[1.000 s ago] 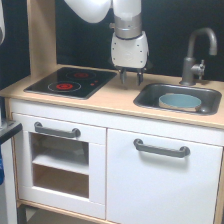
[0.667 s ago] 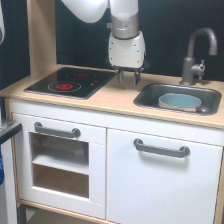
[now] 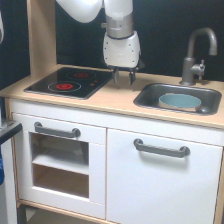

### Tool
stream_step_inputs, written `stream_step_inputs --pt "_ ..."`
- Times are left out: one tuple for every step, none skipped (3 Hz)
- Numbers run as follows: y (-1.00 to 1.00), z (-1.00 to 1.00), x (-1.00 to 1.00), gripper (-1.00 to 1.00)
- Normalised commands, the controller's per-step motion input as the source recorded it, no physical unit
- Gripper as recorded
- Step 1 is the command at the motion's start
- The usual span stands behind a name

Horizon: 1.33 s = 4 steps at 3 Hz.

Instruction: Place the pot in the sink

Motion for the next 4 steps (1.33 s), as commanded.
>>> stream_step_inputs --pt "-0.13 0.34 -0.31 0.99" --pt "-0.14 0.41 -0.33 0.99" --pt "-0.21 0.53 -0.45 1.00" --pt "-0.22 0.62 -0.46 1.00"
